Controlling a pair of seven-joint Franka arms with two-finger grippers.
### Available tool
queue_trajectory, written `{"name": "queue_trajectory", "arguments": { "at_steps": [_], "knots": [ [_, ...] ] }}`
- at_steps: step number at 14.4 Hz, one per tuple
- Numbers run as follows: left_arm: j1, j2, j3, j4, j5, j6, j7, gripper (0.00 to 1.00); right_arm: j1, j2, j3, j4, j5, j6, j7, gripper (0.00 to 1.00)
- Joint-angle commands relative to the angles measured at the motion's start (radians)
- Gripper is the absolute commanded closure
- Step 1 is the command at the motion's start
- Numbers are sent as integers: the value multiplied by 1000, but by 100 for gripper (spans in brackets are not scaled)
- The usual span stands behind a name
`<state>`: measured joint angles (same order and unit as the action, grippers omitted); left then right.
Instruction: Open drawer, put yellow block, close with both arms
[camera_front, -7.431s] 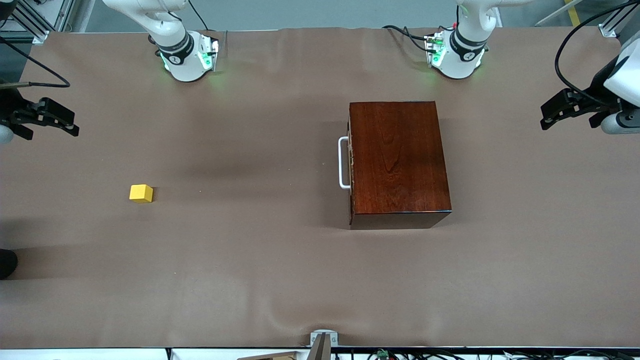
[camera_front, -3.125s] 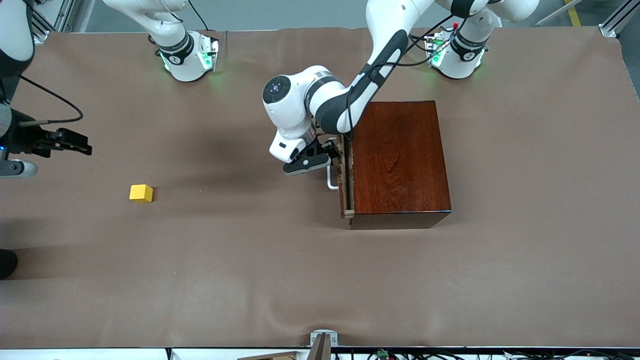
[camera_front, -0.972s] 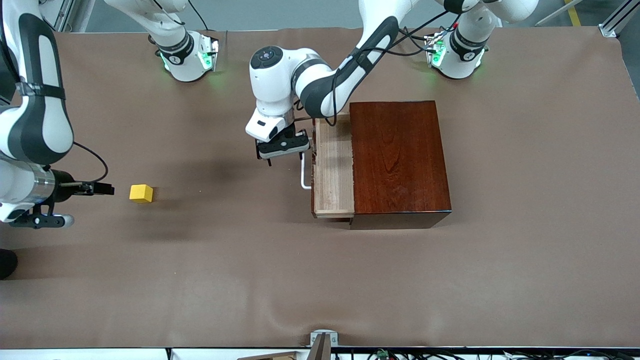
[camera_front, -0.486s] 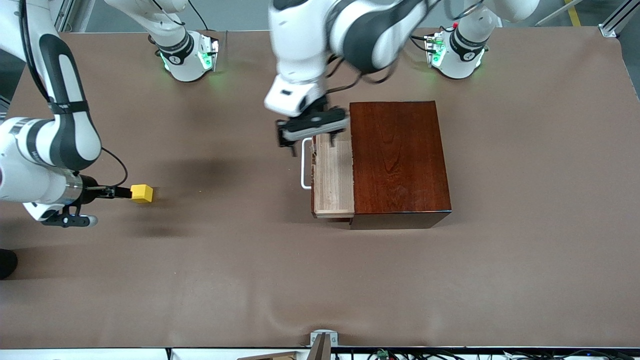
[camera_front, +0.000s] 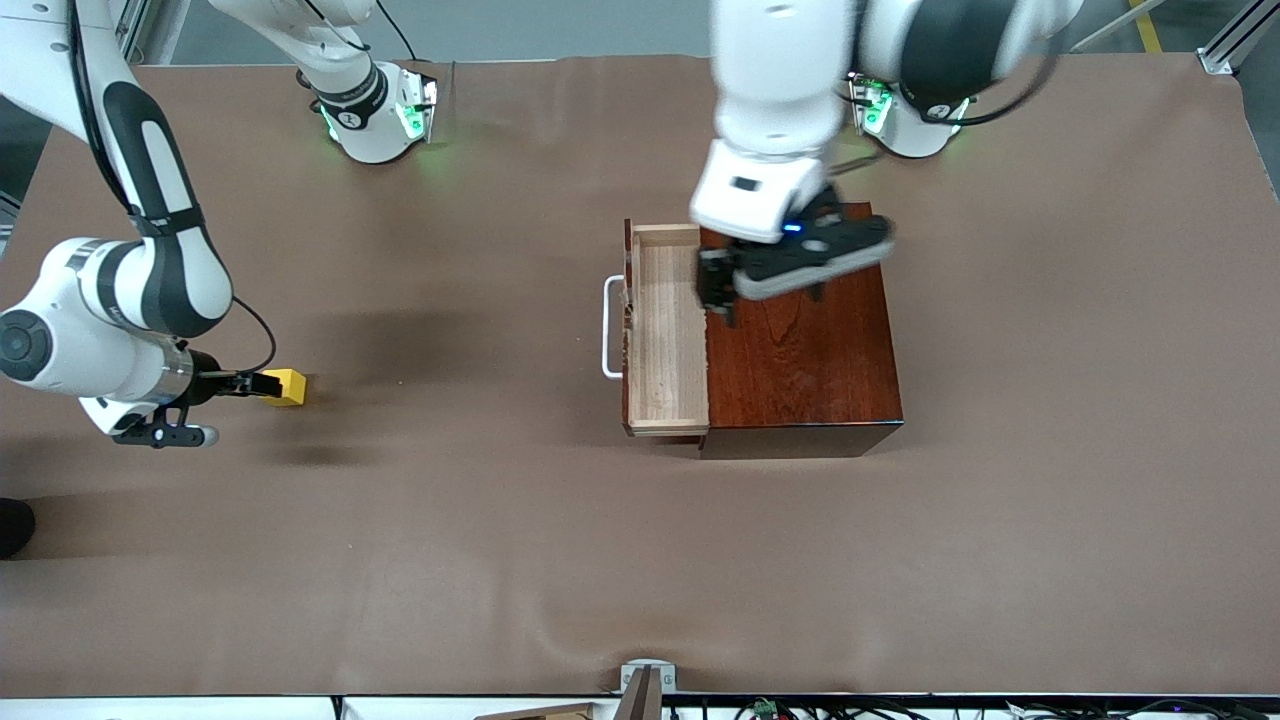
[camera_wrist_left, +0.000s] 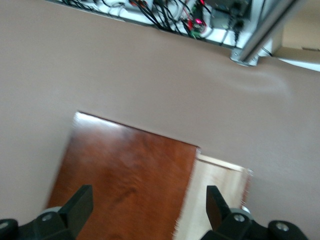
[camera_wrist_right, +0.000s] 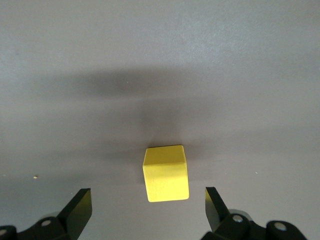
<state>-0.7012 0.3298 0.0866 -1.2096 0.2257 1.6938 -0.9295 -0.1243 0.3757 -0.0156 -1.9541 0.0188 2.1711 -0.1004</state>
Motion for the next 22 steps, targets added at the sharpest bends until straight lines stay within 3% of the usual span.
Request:
{"name": "queue_trajectory", "arguments": {
  "at_steps": [1, 8, 12, 13, 18, 19, 20, 22],
  "knots": [
    [101, -80, -15, -42, -28, -54, 61, 0, -17, -8, 13, -45, 16, 52, -5, 0],
    [324, -162, -16, -77, -42, -178, 407, 0, -37, 19, 13, -111, 15, 180, -10, 0],
    [422, -198, -16, -107, -131, -213, 533, 0, -37, 32, 13, -158, 15, 272, -10, 0],
    [428, -198, -10, -103, -131, -215, 579, 0, -38, 40, 13, -158, 15, 277, -10, 5],
    [450, -209, -13, -99, -132, -276, 607, 0, -41, 43, 14, -189, 15, 314, -10, 43],
    [466, -227, -11, -103, -134, -281, 630, 0, -43, 42, 14, -190, 15, 316, -10, 54],
    [479, -239, -11, -108, -134, -286, 671, 0, -43, 42, 14, -189, 16, 312, -5, 85],
    [503, -267, -11, -114, -134, -302, 741, 0, -43, 35, 16, -187, 16, 303, 1, 100]
  ]
}}
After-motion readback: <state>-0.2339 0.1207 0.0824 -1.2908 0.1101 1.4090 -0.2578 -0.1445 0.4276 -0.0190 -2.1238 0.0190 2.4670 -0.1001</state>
